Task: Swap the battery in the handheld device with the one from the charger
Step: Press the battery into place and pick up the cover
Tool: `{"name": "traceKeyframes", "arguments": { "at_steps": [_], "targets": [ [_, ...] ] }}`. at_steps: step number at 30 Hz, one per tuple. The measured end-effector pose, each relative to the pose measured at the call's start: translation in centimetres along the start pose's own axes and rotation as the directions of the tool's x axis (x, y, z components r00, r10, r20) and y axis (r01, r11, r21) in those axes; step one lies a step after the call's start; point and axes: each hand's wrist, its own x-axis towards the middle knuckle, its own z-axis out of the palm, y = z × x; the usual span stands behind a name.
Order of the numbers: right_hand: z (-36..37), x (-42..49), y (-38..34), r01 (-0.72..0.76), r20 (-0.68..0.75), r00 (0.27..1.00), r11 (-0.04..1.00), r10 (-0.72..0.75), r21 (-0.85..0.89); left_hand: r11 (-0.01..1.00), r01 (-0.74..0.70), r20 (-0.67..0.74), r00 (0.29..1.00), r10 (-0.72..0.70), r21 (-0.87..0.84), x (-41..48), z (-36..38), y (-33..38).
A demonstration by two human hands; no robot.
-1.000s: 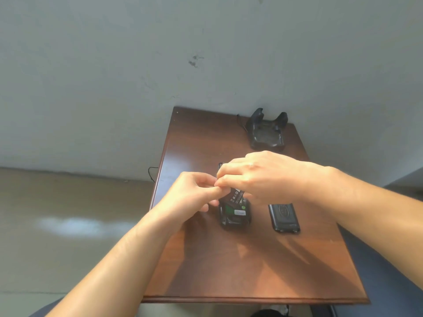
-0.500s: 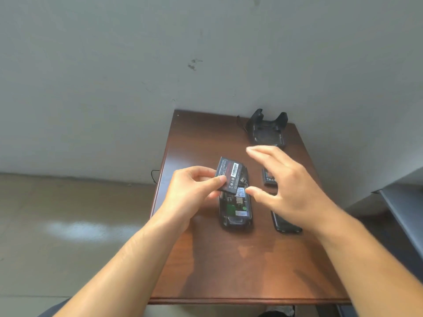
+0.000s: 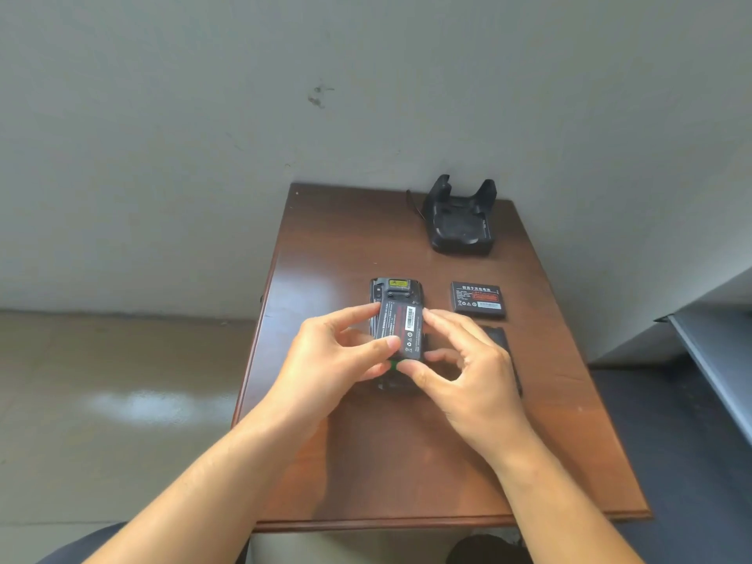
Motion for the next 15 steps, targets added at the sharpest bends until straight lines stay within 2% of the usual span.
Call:
{"name": "traceKeyframes", "arguments": {
  "at_steps": [4,6,10,15],
  "targets": [
    [-0.7,-0.3,0.2,0.013,0.059,0.998,0.999,-0.01,-0.046,0.986,0.004,0.047,0.999,-0.012,0.165,-0.5,-0.4,-0.1],
    [-0.9,-0.5,0.3,0.012,0.078,0.997,0.999,-0.008,-0.049,0.966,-0.04,0.071,0.997,0.022,0.256,-0.7,-0.6,-0.3],
    [-1.3,-0.7,0.4,0.006,0.087,0.996,0.999,-0.002,-0.052,0.932,-0.113,0.121,0.99,0.075,0.344,-1.0,-0.5,-0.2],
    [-1.5,-0.8,0.2,0.014,0.098,0.995,0.995,-0.005,-0.097,0.895,-0.148,0.11,0.988,0.111,0.42,-0.9,-0.7,-0.3]
  ]
}}
